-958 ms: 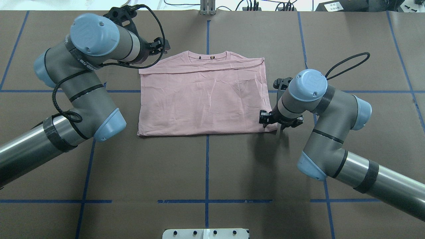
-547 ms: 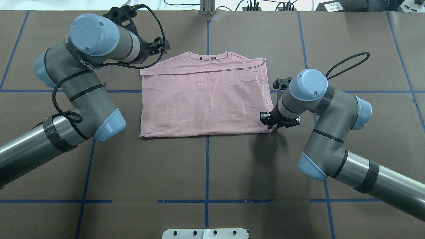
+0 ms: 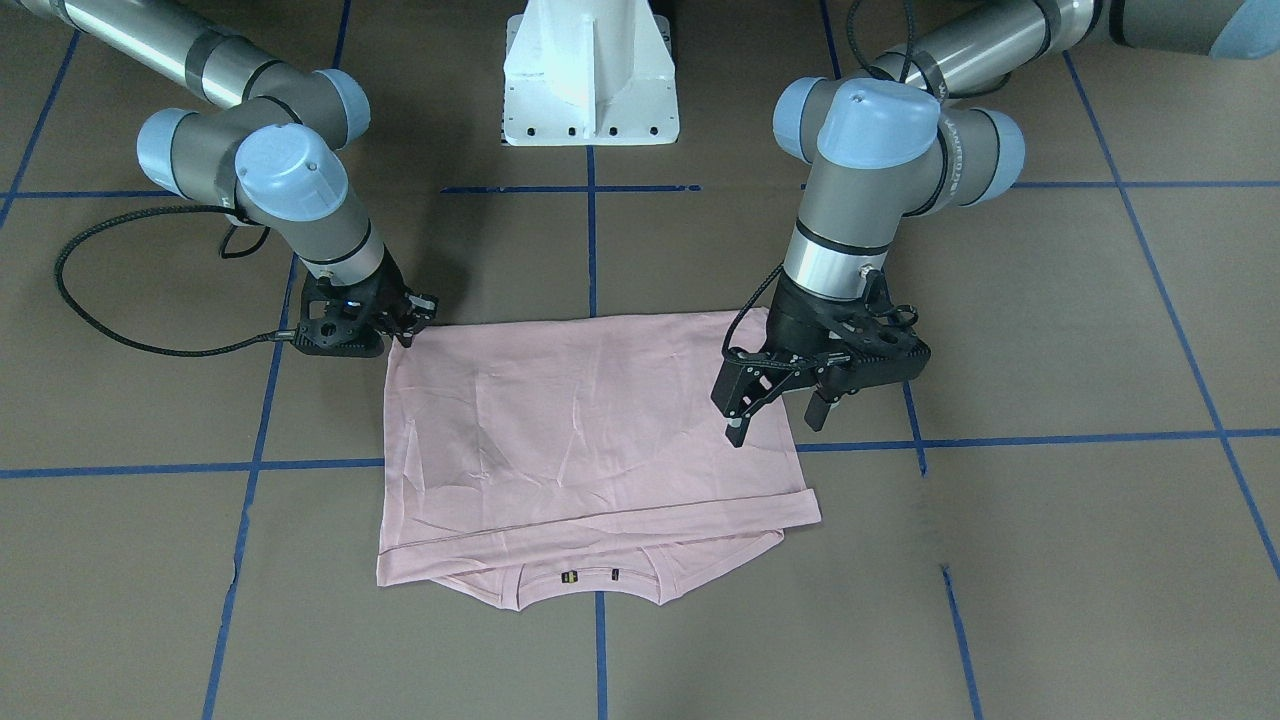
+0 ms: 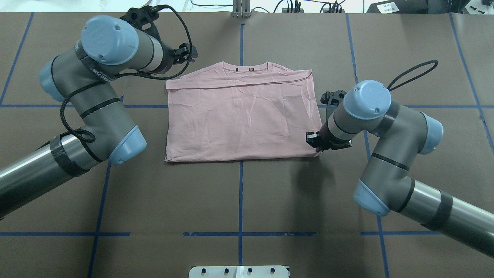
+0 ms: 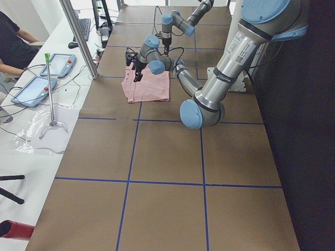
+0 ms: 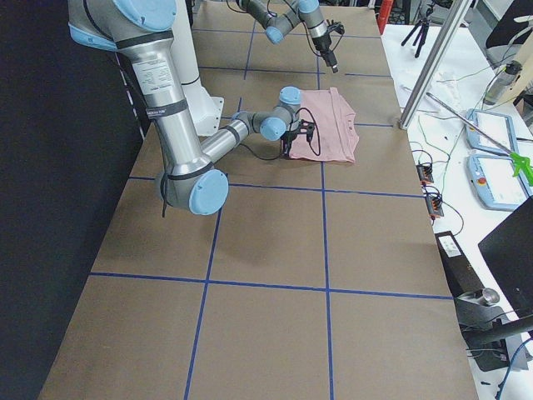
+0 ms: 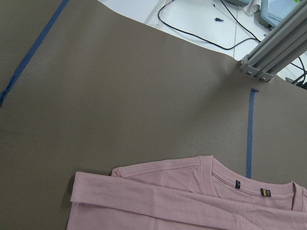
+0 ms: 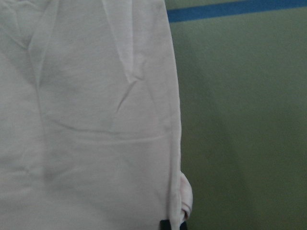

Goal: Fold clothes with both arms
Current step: 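Drag the folded shirt with the right gripper toward the robot while the left gripper lowers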

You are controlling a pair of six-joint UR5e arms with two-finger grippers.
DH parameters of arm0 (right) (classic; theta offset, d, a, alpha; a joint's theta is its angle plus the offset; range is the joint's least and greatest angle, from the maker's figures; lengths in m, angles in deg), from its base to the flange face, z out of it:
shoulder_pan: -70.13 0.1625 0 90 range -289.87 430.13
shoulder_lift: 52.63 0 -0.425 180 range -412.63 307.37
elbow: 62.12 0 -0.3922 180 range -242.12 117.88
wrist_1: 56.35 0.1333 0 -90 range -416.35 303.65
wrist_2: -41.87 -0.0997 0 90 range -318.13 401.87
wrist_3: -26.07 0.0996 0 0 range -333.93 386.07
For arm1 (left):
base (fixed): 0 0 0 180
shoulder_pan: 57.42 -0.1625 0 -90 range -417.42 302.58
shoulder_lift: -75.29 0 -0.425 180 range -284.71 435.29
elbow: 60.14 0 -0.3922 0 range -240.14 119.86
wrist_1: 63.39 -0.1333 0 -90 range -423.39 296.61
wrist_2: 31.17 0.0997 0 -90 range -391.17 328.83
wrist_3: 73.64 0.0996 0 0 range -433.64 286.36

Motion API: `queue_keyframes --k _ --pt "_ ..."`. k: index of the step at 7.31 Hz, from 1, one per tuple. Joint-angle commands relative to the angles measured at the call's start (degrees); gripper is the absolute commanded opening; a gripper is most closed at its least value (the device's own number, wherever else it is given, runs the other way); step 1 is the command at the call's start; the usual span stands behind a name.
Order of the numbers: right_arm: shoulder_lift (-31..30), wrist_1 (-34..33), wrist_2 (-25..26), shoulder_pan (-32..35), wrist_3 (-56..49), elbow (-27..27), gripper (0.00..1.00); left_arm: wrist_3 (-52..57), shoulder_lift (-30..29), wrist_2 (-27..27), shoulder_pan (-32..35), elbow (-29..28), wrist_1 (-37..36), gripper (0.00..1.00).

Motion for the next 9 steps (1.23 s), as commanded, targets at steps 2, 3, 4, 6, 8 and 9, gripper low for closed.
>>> queue_keyframes --k 2,3,4,6,8,9 --pt "-16.68 -0.20 0.00 -11.31 5.06 -18.90 0.00 0.00 0.09 0.00 -0.07 0.98 -0.09 1.00" --pt "-17.41 -0.20 0.27 -17.02 10.14 -20.16 0.00 0.00 0.09 0.00 -0.16 0.98 0.00 1.00" --pt "-17.86 -0.20 0.70 -21.77 13.33 -21.31 0.00 0.00 0.09 0.00 -0.16 1.07 0.00 1.00" --pt "-17.78 0.06 2.98 -27.60 20.52 -22.89 0.99 -0.08 0.87 0.00 -1.13 2.37 0.00 1.00" --pt "-17.95 0.33 8.16 -28.86 24.34 -27.44 1.00 -0.34 1.14 -1.31 -2.70 3.44 -2.61 1.00" --pt "-17.34 0.33 8.44 -25.55 24.34 -28.34 1.00 -2.87 1.84 -1.32 -5.50 7.10 -9.95 1.00"
